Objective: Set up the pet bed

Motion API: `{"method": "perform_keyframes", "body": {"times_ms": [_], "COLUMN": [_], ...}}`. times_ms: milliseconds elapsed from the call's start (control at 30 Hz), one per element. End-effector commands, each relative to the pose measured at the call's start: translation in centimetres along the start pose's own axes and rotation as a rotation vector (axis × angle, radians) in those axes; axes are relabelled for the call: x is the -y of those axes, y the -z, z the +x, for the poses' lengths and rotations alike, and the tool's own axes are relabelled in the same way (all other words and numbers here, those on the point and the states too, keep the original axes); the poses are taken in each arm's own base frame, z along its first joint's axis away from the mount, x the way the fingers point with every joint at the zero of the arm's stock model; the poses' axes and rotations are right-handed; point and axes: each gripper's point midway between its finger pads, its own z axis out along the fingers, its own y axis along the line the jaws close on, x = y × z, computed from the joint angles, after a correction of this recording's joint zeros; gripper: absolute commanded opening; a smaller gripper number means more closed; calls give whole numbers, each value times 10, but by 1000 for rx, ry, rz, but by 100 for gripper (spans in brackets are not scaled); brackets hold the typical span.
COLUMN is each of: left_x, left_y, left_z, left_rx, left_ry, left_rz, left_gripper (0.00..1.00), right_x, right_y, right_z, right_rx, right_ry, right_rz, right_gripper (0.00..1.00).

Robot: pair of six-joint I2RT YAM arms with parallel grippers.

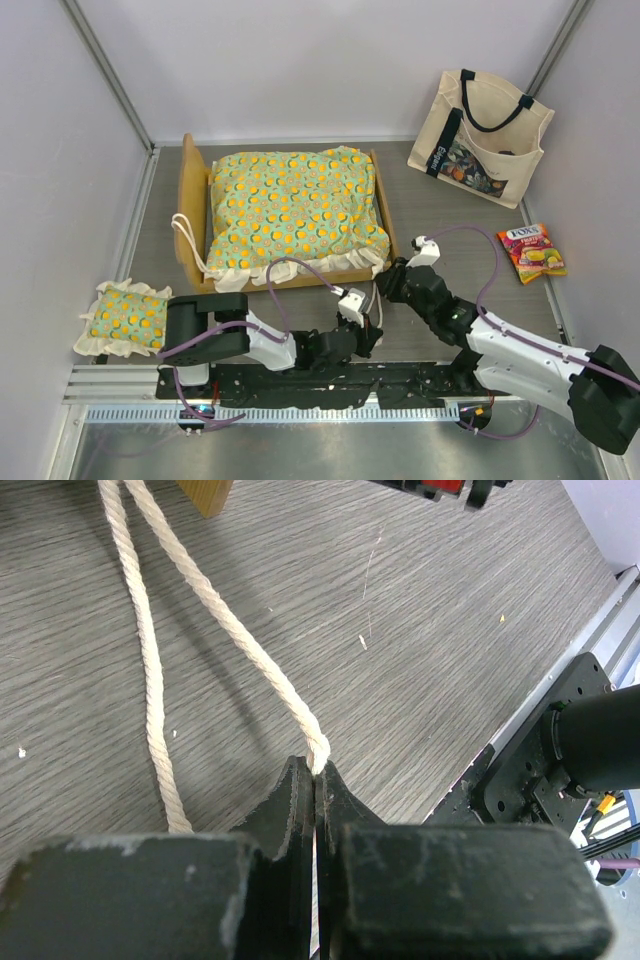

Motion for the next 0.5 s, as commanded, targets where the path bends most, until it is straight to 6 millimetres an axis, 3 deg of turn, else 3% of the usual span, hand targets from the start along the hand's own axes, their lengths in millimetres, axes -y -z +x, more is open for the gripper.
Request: {"method": "perform_keyframes", "body": {"times_ms": [0, 467], "left_x": [5, 5], "left_y": [-2, -2], "left_z": [-10, -10], "left_rx": [41, 48], "left_ry": [23, 26], "left_rz": [16, 22], "left_gripper": [0, 0], "right_x": [-4, -2], "right_y": [-4, -9], "right_z": [-20, -13], "right_rx": [100, 145], "right_ry": [7, 22], "right_rz": [-11, -65], "right_gripper": [32, 32]}}
